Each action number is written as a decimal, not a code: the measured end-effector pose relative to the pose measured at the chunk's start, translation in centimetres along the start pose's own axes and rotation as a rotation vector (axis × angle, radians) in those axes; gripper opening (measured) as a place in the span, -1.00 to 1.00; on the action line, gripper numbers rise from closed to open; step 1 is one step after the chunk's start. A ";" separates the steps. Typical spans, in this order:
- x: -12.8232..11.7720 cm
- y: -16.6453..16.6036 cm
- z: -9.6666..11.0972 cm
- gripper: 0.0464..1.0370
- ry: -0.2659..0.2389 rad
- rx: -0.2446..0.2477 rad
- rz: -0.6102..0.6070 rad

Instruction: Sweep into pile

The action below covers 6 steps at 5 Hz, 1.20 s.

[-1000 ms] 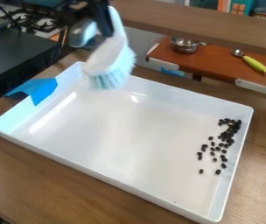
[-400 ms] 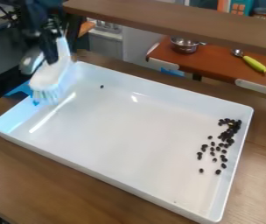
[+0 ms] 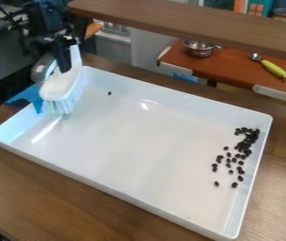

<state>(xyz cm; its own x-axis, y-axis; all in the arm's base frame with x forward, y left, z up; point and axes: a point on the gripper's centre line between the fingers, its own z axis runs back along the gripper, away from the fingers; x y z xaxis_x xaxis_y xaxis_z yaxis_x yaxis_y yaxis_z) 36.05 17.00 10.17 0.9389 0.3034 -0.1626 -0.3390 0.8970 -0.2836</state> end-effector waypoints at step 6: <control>2.1 -3.1 -3.7 -0.11 0.066 0.056 0.056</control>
<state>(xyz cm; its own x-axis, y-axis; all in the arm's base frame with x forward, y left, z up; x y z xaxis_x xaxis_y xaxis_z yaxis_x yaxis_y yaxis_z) 38.83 13.65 7.27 0.9118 0.3336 -0.2395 -0.3855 0.8963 -0.2191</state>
